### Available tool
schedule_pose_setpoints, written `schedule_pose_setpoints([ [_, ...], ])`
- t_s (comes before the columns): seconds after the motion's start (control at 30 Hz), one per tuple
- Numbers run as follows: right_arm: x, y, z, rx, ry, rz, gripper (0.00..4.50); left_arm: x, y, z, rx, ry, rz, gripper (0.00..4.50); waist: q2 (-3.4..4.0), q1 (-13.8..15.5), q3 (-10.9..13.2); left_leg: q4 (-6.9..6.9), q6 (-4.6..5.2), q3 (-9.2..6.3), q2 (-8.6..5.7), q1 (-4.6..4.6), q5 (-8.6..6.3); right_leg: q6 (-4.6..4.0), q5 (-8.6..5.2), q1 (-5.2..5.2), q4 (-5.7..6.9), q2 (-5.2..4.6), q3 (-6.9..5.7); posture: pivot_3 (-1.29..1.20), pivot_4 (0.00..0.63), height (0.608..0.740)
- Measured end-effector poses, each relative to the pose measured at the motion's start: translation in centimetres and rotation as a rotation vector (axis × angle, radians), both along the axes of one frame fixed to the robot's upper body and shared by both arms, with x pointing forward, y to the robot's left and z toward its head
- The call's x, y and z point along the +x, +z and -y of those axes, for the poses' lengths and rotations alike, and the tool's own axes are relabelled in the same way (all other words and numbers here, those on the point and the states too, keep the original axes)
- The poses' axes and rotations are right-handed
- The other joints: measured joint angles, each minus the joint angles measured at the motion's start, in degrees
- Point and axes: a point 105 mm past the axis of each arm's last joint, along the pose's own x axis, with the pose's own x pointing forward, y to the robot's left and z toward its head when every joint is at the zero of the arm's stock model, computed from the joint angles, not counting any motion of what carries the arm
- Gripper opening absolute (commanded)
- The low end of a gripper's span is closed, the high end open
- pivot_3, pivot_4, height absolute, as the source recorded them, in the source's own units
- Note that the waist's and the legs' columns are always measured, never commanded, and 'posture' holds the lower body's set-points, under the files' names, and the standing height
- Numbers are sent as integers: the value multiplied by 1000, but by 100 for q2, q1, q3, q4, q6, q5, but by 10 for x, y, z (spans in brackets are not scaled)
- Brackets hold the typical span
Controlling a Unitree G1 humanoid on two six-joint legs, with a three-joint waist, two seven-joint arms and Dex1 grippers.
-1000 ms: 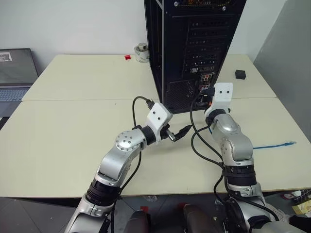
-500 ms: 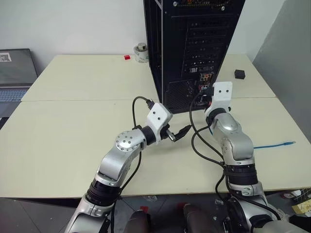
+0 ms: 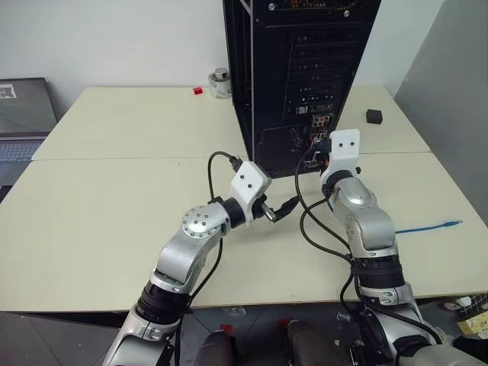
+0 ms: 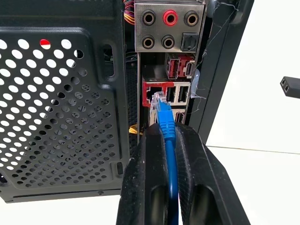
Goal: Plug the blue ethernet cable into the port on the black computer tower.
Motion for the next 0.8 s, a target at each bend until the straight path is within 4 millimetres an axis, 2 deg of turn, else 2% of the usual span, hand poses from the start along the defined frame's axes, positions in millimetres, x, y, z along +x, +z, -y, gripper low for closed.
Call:
schedule_pose_setpoints([
  [0.8,0,6,-8,-74,35,16,0,0,-1,-1,7,3,1,4483,2,-97,2,-2,0,-2,3,-2,0,0,0,-2,0,6,1,0,150,740],
])
